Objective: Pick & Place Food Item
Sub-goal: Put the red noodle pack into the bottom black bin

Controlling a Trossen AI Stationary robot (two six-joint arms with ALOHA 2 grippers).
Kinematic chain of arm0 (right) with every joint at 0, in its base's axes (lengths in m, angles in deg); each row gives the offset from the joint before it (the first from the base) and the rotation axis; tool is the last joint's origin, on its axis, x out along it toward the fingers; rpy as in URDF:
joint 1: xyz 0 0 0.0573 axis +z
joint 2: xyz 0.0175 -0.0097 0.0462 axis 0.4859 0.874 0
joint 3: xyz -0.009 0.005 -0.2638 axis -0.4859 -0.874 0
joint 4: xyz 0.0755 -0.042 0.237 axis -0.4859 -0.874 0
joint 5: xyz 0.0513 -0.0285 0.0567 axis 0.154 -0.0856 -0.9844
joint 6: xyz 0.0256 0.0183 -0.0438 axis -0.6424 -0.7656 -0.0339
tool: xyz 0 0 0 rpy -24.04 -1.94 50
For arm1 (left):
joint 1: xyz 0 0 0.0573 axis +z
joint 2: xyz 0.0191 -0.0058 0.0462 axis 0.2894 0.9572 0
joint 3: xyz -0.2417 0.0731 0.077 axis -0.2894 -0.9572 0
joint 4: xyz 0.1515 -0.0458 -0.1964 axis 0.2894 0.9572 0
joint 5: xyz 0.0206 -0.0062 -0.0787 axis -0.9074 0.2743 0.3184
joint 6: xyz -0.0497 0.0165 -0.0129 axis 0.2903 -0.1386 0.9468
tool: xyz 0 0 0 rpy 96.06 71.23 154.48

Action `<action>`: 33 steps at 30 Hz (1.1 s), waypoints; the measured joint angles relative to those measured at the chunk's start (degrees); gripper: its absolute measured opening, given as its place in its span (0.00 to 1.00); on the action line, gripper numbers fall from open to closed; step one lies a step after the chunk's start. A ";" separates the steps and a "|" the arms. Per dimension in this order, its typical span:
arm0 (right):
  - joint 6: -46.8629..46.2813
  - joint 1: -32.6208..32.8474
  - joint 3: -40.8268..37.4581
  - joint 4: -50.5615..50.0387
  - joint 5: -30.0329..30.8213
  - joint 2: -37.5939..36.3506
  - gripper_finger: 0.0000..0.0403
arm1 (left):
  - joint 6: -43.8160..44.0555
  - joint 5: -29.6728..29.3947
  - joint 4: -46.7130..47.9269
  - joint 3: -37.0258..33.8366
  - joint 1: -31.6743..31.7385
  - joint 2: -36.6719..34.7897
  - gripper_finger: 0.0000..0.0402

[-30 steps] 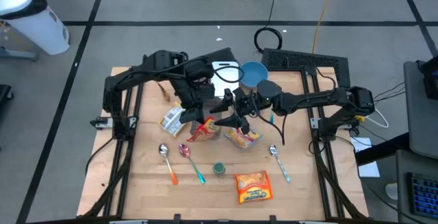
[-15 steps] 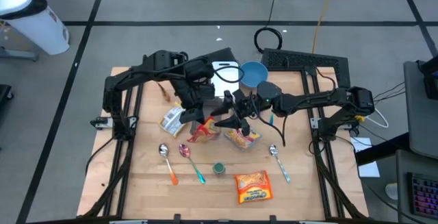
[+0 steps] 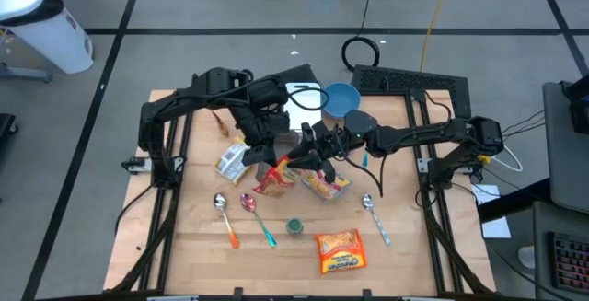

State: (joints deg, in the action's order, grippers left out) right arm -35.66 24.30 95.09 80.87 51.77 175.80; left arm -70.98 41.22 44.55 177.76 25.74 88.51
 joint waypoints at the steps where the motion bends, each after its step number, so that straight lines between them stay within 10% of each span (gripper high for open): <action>1: 0.07 0.00 0.00 0.00 0.00 0.00 0.19 | 0.04 0.00 0.00 0.00 0.01 -0.01 0.00; 7: 0.35 0.00 0.00 -0.02 0.01 0.00 0.02 | 0.28 0.01 -0.02 0.00 -0.01 -0.01 0.00; 33: -1.29 -2.93 -0.02 -1.77 0.04 -1.61 0.00 | 4.05 1.56 1.85 -0.11 7.55 -2.43 0.19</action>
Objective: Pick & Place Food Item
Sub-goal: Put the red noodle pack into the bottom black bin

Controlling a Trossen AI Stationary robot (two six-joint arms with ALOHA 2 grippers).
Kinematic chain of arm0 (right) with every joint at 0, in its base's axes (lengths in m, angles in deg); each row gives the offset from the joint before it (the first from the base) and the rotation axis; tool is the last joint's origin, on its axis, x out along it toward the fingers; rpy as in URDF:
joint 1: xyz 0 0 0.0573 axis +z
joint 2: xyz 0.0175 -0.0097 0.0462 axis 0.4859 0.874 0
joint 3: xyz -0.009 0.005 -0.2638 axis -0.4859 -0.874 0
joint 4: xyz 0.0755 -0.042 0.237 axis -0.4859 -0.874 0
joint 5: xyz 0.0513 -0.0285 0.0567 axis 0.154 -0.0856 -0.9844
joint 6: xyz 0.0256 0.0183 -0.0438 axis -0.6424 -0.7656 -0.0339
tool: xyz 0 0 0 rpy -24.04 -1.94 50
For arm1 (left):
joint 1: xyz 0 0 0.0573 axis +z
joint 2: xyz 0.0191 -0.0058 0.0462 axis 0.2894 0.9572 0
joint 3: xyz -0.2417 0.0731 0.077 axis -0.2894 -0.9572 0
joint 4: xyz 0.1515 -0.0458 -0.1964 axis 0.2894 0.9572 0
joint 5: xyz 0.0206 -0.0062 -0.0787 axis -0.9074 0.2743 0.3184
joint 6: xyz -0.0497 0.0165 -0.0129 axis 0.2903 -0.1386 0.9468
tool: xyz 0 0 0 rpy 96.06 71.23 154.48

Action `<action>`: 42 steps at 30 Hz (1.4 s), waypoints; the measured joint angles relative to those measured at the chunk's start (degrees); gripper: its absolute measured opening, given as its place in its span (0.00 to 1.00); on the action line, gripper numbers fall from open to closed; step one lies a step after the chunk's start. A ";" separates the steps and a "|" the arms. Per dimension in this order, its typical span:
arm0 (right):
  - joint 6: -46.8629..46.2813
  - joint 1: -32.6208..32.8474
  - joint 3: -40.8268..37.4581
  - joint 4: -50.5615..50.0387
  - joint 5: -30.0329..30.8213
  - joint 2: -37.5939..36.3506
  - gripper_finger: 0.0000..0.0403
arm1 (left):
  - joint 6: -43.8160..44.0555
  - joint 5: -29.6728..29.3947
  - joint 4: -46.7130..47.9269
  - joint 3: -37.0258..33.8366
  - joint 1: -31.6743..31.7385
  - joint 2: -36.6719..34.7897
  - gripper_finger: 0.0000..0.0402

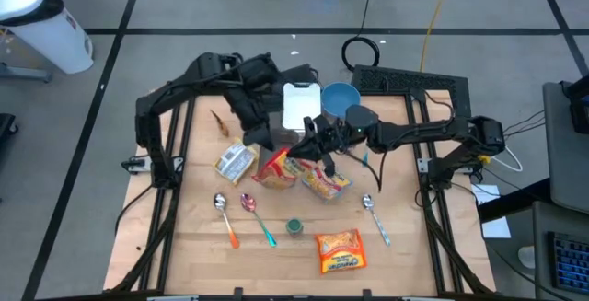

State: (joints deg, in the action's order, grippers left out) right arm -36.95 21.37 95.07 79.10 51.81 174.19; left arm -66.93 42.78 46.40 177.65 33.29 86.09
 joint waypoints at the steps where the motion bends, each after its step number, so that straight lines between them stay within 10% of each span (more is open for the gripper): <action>1: 0.15 -0.35 0.00 -1.01 -0.04 -0.69 0.00 | -0.04 -0.64 -0.03 0.00 0.40 -0.65 0.19; 18: 3.85 -6.56 0.00 -12.00 0.51 -12.54 0.00 | 0.33 -29.20 -4.16 0.11 2.06 -15.55 0.20; 27: 4.22 -8.04 0.00 -13.35 1.75 -13.91 0.00 | -2.50 -32.04 -4.67 0.11 4.31 -13.97 0.21; 42: 4.19 -8.35 0.00 -9.65 3.30 -13.93 0.00 | -4.19 -31.54 -6.73 0.04 8.89 -11.68 0.68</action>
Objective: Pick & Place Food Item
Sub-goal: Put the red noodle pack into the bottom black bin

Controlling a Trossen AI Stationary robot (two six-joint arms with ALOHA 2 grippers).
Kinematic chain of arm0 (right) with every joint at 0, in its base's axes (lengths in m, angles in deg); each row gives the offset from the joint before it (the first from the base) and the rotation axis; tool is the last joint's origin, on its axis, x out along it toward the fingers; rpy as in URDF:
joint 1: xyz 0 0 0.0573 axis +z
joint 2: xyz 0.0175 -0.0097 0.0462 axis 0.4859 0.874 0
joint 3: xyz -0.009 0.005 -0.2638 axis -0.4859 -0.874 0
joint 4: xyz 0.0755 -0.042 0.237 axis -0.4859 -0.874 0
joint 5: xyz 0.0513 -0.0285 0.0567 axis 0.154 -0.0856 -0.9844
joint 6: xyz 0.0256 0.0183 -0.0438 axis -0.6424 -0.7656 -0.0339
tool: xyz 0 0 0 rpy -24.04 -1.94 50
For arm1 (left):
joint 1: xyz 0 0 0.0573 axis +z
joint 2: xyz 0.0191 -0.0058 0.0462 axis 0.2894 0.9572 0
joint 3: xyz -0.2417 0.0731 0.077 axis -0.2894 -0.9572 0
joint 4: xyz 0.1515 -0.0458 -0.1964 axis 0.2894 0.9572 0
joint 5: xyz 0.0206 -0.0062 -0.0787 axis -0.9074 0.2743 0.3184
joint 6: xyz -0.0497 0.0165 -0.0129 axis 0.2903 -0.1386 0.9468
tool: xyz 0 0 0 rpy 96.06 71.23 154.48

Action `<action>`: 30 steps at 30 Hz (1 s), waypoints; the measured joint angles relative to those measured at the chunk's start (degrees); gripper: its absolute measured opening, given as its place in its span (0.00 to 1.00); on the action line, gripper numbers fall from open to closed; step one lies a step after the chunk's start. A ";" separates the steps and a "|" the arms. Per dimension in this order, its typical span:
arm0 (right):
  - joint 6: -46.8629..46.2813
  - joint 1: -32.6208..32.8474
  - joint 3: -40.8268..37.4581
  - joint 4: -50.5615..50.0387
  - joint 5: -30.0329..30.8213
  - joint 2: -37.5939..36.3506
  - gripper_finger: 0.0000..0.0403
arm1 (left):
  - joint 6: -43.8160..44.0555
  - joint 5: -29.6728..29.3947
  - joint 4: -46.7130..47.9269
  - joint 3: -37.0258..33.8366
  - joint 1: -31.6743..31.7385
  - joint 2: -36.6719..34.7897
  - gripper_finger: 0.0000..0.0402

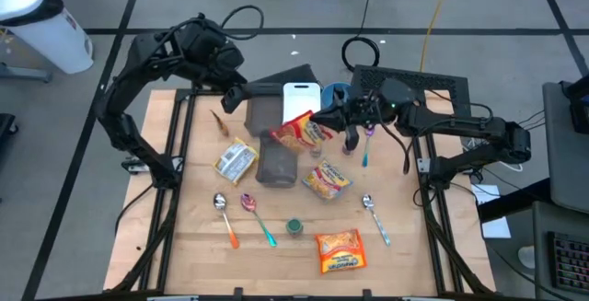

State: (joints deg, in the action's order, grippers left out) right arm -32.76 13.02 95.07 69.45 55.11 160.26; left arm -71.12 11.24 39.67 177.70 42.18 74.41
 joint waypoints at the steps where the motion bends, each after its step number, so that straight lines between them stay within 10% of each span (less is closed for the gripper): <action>1: -0.21 -0.26 0.00 0.65 0.00 0.00 0.00 | 0.04 0.17 -0.88 0.00 -0.28 0.00 0.70; 30: -1.81 -2.77 0.00 -1.06 -0.33 0.42 0.00 | -3.39 13.45 -18.43 0.02 -6.81 9.22 0.75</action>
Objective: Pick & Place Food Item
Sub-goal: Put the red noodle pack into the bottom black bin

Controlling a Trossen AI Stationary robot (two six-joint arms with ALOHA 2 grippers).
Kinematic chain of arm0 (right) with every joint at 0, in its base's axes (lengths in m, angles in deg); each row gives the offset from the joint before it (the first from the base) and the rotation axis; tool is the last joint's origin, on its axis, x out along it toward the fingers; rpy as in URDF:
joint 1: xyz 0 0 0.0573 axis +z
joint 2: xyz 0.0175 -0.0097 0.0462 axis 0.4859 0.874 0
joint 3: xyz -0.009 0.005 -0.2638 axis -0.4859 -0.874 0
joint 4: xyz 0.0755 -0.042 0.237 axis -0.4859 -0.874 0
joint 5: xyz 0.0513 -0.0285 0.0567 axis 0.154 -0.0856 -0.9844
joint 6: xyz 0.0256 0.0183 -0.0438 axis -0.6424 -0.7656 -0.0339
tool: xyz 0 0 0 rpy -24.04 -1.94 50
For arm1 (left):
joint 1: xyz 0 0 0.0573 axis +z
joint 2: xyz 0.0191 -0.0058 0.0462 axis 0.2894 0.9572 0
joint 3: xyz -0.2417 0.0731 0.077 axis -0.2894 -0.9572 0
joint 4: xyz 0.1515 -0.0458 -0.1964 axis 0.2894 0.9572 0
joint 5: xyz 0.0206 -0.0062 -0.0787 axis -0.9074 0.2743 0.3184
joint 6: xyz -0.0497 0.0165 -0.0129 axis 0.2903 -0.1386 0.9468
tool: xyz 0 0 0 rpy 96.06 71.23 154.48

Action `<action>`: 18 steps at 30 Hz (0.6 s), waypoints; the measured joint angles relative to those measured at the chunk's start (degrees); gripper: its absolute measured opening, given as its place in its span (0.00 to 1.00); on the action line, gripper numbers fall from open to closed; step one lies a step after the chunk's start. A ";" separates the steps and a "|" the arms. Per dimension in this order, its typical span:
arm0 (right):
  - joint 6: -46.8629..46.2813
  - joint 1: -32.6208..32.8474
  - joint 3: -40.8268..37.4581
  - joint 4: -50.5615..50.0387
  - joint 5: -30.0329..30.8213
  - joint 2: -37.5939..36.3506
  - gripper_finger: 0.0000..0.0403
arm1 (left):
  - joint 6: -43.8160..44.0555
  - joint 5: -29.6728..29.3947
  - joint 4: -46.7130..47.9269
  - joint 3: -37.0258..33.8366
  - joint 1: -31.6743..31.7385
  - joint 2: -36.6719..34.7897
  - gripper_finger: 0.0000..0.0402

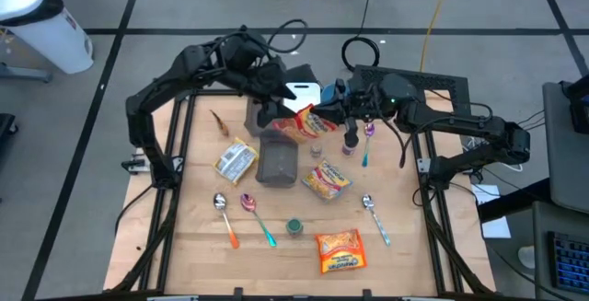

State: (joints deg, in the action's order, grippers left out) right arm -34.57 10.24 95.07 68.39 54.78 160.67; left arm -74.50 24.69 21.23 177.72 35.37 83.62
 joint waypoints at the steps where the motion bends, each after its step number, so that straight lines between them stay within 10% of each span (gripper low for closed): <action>1: 0.23 0.00 0.00 -0.59 0.00 0.00 0.00 | 0.02 -0.50 -0.25 0.00 0.00 -0.17 0.75; 18: -0.67 0.02 0.00 3.31 0.00 -0.02 0.00 | 0.08 -1.69 0.95 0.04 -1.58 0.84 0.75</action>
State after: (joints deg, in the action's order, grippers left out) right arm -35.24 10.26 95.07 71.70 54.78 160.65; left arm -74.42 22.99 22.19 177.76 33.79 84.47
